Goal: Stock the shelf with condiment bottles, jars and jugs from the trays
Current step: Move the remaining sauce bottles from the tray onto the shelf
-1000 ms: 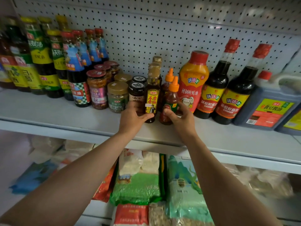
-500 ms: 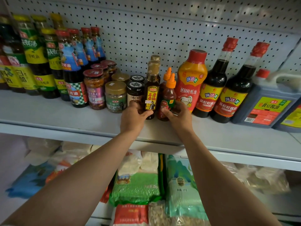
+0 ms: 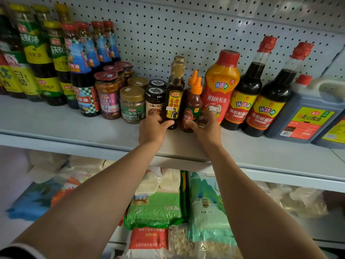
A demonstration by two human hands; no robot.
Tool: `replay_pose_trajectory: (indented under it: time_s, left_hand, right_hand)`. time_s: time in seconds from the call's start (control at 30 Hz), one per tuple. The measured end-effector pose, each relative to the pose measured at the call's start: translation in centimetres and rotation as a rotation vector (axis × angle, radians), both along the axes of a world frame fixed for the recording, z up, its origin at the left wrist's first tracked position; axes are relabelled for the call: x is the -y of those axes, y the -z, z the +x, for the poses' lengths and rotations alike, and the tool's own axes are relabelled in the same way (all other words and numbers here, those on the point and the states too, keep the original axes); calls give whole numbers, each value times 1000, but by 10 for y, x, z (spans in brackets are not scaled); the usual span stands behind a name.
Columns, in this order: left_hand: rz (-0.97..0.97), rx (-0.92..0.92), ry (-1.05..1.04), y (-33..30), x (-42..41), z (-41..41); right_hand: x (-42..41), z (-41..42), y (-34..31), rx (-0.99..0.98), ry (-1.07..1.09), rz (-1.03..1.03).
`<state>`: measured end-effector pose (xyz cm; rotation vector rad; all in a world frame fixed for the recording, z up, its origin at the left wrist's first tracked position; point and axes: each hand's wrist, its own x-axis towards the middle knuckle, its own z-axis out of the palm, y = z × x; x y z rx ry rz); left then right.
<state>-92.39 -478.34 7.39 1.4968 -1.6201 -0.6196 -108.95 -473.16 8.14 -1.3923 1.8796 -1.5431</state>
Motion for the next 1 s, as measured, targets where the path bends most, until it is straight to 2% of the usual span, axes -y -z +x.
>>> replay_pose_trajectory:
  time_s: [1.0]
  left_hand:
    - [37,52,-67,-3,3,-8]
  right_hand:
    - [11,13,-2,-91,119,74]
